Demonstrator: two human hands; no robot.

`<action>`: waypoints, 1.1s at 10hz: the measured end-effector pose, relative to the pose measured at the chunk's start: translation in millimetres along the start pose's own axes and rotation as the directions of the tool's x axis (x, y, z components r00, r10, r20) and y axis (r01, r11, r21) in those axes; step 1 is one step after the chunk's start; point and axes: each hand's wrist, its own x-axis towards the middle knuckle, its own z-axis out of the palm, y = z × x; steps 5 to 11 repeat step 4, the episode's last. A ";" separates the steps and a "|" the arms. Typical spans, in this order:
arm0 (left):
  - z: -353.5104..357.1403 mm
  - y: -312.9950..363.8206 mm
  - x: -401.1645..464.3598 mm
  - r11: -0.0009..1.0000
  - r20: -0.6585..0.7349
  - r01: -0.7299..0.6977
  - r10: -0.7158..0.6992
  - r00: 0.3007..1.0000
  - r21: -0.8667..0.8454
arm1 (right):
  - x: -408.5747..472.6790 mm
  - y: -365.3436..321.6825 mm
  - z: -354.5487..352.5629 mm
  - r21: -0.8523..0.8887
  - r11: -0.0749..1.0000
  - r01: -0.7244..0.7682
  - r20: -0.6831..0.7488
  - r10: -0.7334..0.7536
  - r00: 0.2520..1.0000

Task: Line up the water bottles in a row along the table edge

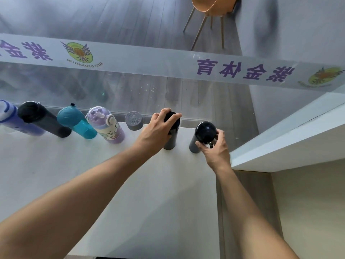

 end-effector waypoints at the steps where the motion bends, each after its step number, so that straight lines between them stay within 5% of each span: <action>1: 2.5 -1.7 1.6 1.000 -0.009 0.000 0.000 1.000 0.007 | 0.2 -0.2 0.1 -0.008 1.000 -0.002 -0.006 0.002 1.000; 11: -5.3 -2.4 -9.7 0.996 -0.022 -0.058 0.060 0.998 0.063 | -10.7 -13.7 -6.4 -0.062 0.997 0.054 -0.028 -0.056 0.998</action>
